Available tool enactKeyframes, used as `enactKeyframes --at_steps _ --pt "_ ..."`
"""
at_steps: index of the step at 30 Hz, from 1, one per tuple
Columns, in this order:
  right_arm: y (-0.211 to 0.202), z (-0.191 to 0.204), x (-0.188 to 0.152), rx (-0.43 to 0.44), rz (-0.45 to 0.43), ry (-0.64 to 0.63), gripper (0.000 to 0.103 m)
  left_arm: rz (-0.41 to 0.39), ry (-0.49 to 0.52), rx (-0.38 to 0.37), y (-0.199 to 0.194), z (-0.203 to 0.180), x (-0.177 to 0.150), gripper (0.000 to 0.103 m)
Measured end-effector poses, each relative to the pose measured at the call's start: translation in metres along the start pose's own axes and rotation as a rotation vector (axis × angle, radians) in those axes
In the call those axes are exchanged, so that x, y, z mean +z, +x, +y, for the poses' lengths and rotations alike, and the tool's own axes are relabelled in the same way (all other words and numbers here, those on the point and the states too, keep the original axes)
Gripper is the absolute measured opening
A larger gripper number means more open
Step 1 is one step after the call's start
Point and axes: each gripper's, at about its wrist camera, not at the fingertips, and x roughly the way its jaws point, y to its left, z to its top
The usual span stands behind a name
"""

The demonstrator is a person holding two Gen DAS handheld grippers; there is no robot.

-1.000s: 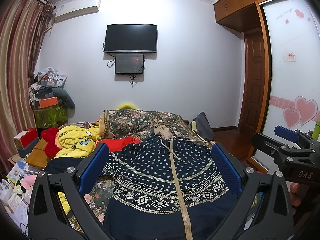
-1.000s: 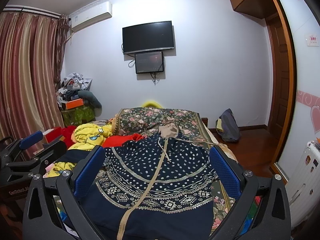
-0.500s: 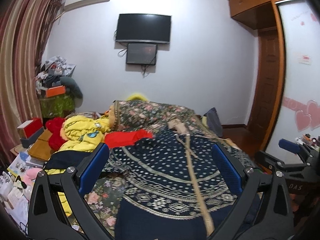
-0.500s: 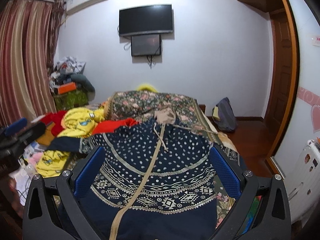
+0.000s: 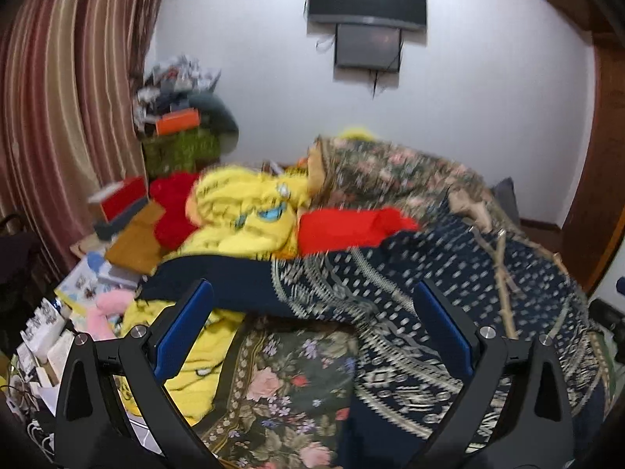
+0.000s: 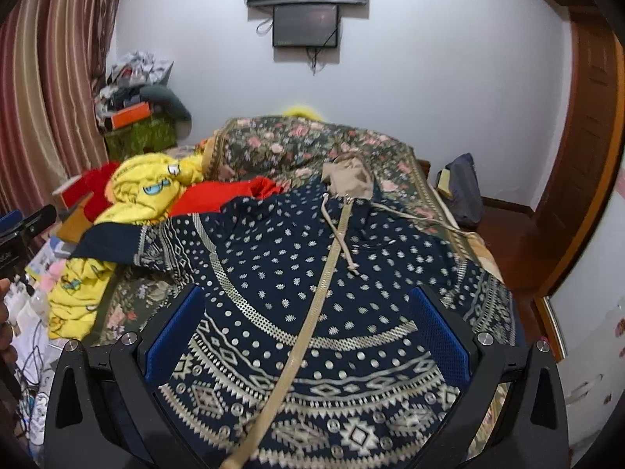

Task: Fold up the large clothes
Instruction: 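Lower both tools toward the navy garment's sleeve and hem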

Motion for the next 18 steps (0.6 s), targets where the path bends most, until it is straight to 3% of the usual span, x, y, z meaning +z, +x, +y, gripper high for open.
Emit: enactKeyframes --at_steps 3,13,18 --pt "0.026 0.004 0.006 0.016 0.041 -0.021 0.103 0.084 -0.044 -0.02 0.035 0.024 -0.004 0.103" --pt "0.108 0.02 0.021 0.024 0.167 -0.107 0.102 0.369 -0.35 -0.089 0.149 0.113 -0.03 0.103" --pt "0.14 0.02 0.016 0.118 0.268 -0.076 0.102 0.474 -0.496 -0.107 0.194 0.151 -0.042 0.103"
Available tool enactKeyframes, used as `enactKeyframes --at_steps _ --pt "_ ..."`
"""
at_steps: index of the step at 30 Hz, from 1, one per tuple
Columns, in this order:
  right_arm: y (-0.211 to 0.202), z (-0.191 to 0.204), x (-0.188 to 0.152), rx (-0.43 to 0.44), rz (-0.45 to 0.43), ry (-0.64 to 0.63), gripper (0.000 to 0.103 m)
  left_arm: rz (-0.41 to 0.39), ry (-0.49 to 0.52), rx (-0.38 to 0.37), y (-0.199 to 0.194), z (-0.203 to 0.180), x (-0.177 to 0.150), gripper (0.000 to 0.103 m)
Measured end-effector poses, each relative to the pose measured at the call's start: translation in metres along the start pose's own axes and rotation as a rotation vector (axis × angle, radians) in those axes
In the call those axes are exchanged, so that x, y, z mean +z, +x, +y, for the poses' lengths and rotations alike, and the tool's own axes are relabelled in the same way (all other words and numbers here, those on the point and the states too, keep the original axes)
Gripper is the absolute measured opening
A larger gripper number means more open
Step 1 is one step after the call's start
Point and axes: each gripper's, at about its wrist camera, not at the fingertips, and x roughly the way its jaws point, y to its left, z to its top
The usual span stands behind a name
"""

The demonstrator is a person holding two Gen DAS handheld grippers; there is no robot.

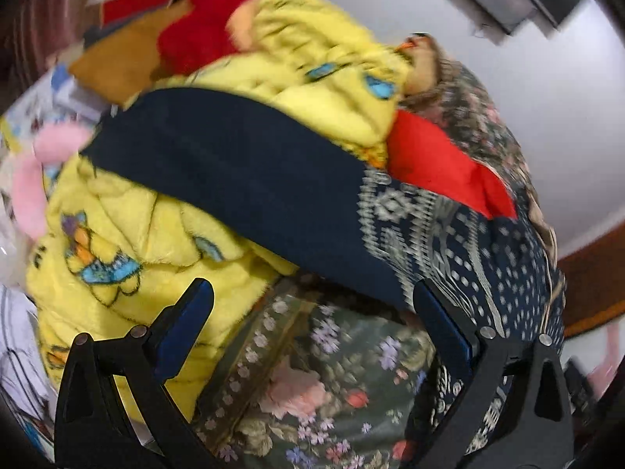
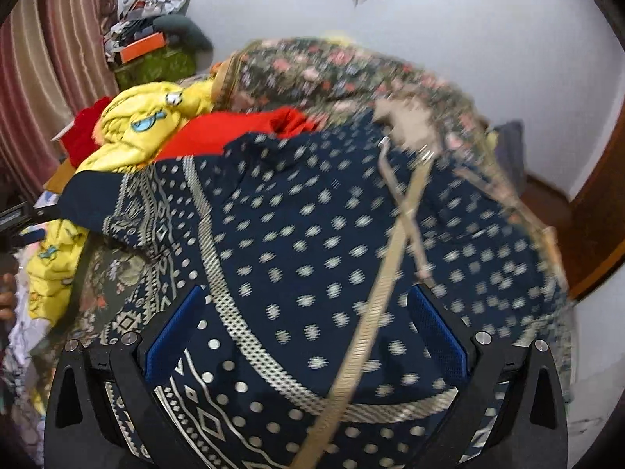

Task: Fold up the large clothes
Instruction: 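Lower both tools toward the navy garment's sleeve and hem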

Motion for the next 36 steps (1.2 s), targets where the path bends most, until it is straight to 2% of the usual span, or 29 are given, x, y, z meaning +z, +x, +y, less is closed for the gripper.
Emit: enactKeyframes --at_steps 1,4,7,10,13,16,17,22,27,31,36 --pt "0.006 -0.002 0.0 0.019 0.017 0.013 0.102 0.023 -0.042 -0.022 0.007 0.009 0.005 0.102" --pt "0.019 -0.009 -0.002 0.06 0.059 0.058 0.102 0.076 -0.17 -0.105 0.022 0.033 0.017 0.089" --pt "0.029 -0.019 -0.006 0.078 0.096 0.121 0.102 0.074 -0.244 -0.135 0.03 0.047 0.026 0.085" --pt "0.039 -0.032 -0.01 0.099 0.133 0.192 0.102 0.054 -0.257 -0.088 0.031 0.054 0.035 0.066" --pt "0.043 -0.044 -0.015 0.117 0.162 0.251 0.102 0.04 -0.27 -0.066 0.031 0.055 0.042 0.058" --pt "0.042 -0.053 -0.019 0.126 0.169 0.289 0.102 0.054 -0.256 -0.008 0.034 0.056 0.051 0.038" --pt "0.041 -0.056 -0.02 0.127 0.168 0.301 0.102 0.064 -0.253 0.008 0.035 0.057 0.052 0.037" --pt "0.031 -0.064 -0.022 0.147 0.161 0.333 0.102 0.083 -0.27 -0.007 0.021 0.055 0.052 0.036" --pt "0.022 -0.061 -0.02 0.104 0.126 0.273 0.102 0.065 -0.279 -0.063 0.004 0.052 0.053 0.037" --pt "0.02 -0.055 -0.018 0.103 0.125 0.233 0.102 0.084 -0.297 -0.034 0.015 0.055 0.058 0.037" --pt "0.019 -0.053 -0.018 0.1 0.115 0.22 0.102 0.109 -0.388 -0.016 0.045 0.076 0.061 0.037"
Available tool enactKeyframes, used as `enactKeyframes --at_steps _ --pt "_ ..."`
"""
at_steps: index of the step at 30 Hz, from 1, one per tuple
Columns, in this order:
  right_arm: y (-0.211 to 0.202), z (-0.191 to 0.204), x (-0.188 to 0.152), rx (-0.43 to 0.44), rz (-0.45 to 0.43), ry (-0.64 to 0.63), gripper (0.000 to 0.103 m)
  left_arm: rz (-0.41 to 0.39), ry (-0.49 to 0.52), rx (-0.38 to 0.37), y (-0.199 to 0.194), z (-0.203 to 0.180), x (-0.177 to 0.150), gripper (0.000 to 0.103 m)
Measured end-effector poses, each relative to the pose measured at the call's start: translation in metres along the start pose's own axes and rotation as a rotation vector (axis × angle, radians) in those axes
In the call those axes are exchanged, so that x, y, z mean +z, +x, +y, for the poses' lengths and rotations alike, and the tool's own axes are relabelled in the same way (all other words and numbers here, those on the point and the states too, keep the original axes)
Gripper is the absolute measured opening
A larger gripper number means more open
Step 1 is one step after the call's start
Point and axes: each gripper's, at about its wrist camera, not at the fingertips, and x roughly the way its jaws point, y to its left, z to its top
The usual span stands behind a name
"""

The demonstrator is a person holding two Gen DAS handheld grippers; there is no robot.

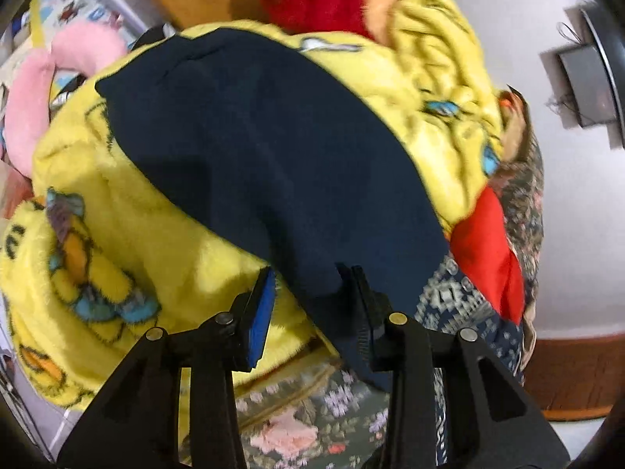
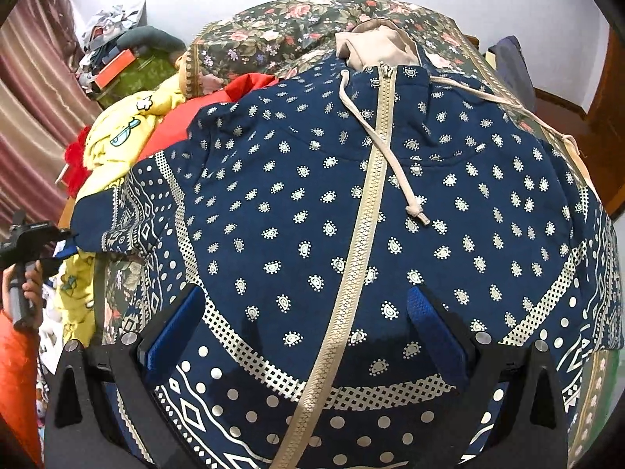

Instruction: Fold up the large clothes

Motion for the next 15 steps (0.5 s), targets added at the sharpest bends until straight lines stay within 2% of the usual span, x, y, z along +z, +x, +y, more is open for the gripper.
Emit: enactKeyframes --at_steps 3,5,6,7,8,11,15 --pt "0.002 -0.001 0.0 -0.014 0.003 -0.001 0.102 -0.019 -0.025 0.001 0.005 0.004 0.006 0.036" --pt "0.005 -0.003 0.0 -0.022 0.013 0.001 0.102 -0.045 0.005 0.03 0.001 -0.001 0.006 0.028" --pt "0.005 -0.004 -0.001 -0.025 0.018 0.002 0.102 -0.067 0.044 0.067 -0.003 -0.008 0.004 0.024" --pt "0.006 -0.004 -0.001 -0.027 0.023 0.003 0.102 -0.092 0.083 0.102 -0.007 -0.014 0.003 0.013" --pt "0.006 -0.005 -0.001 -0.028 0.025 0.004 0.102 -0.127 0.14 0.15 -0.013 -0.024 0.0 0.008" --pt "0.003 -0.006 -0.004 -0.035 0.023 -0.002 0.102 -0.231 0.282 0.236 -0.034 -0.054 -0.01 0.005" --pt "-0.004 -0.004 -0.005 -0.035 0.014 -0.023 0.102 -0.33 0.398 0.251 -0.066 -0.097 -0.027 0.004"
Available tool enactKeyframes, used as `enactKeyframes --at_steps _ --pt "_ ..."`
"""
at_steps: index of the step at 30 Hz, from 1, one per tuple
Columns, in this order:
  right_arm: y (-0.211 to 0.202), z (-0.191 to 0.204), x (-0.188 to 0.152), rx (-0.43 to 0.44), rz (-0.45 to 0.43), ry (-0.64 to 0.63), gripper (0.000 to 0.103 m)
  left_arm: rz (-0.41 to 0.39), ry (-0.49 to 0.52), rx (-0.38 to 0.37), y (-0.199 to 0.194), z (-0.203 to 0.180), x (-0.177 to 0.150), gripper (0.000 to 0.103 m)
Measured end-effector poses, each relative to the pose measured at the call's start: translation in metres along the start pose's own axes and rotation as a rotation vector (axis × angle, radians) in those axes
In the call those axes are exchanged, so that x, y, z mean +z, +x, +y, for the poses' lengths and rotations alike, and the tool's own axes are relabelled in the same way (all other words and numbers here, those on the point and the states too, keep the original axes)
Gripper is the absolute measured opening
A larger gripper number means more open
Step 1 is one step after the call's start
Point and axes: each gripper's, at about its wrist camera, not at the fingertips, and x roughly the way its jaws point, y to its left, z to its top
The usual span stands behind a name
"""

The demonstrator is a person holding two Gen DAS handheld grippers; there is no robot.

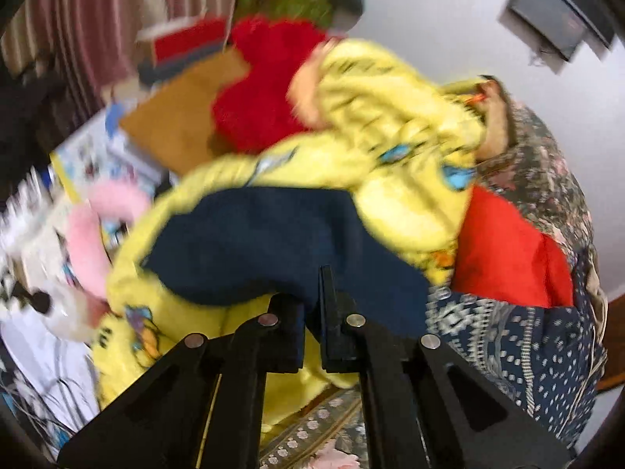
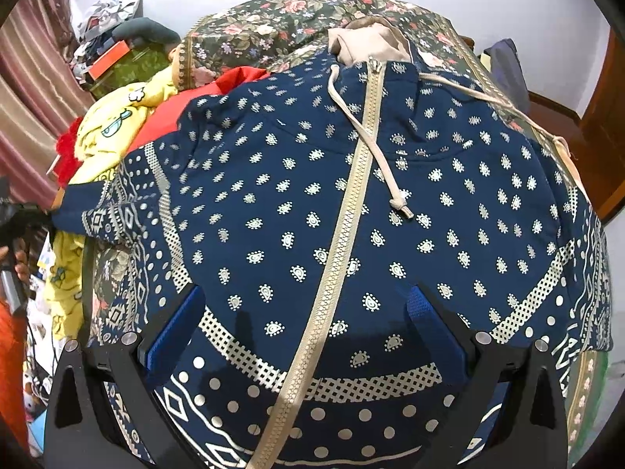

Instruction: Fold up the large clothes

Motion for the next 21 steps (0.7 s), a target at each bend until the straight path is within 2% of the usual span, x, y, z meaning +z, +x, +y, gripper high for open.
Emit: enactKeyframes --at_steps 4,7,8,11,13,16,19,21 --pt "-0.012 0.002 0.002 -0.017 -0.03 -0.034 0.102 -0.127 0.121 -0.049 -0.052 -0.047 0.005 0.004" --pt "-0.021 0.003 0.005 -0.033 -0.054 -0.053 0.102 -0.259 0.241 -0.077 -0.092 -0.098 0.0 0.004" --pt "-0.024 0.002 0.005 -0.039 -0.063 -0.059 0.102 -0.299 0.284 -0.109 -0.107 -0.117 -0.004 0.004" --pt "-0.034 -0.001 0.006 -0.067 -0.085 -0.077 0.102 -0.354 0.394 -0.231 -0.142 -0.167 -0.023 0.004" --pt "-0.04 -0.005 0.006 -0.083 -0.1 -0.086 0.102 -0.35 0.455 -0.296 -0.153 -0.2 -0.036 0.004" --pt "-0.05 -0.013 0.005 -0.096 -0.115 -0.094 0.102 -0.299 0.529 -0.416 -0.159 -0.242 -0.06 0.004" --pt "-0.06 -0.023 0.001 -0.122 -0.135 -0.094 0.102 -0.248 0.6 -0.473 -0.154 -0.278 -0.088 0.004" --pt "-0.067 -0.033 -0.002 -0.145 -0.147 -0.097 0.102 -0.178 0.658 -0.508 -0.142 -0.299 -0.113 0.004"
